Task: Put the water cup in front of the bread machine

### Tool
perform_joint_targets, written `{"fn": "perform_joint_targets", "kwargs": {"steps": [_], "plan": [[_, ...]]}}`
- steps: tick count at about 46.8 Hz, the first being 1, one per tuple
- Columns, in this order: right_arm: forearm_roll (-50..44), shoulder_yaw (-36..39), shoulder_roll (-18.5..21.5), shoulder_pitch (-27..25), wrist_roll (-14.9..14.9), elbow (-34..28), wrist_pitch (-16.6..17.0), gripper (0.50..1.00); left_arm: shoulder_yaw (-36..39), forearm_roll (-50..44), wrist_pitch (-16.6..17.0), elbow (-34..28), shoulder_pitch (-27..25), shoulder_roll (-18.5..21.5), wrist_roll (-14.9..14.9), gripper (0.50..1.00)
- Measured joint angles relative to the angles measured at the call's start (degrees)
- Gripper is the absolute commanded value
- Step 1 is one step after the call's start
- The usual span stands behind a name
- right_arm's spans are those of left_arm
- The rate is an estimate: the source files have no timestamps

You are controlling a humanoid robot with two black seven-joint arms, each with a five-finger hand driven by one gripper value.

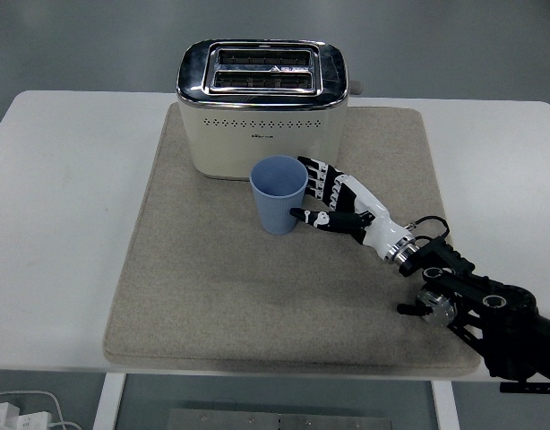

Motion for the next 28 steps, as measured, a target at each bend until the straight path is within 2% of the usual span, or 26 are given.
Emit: {"fn": "perform_joint_targets", "kwargs": {"steps": [28], "plan": [[4.2, 0.1, -6.2, -0.4, 0.0, 0.1, 2.6, 0.928, 0.0, 0.0, 0.0, 0.1, 0.1, 0.0, 0.0, 1.0]]}}
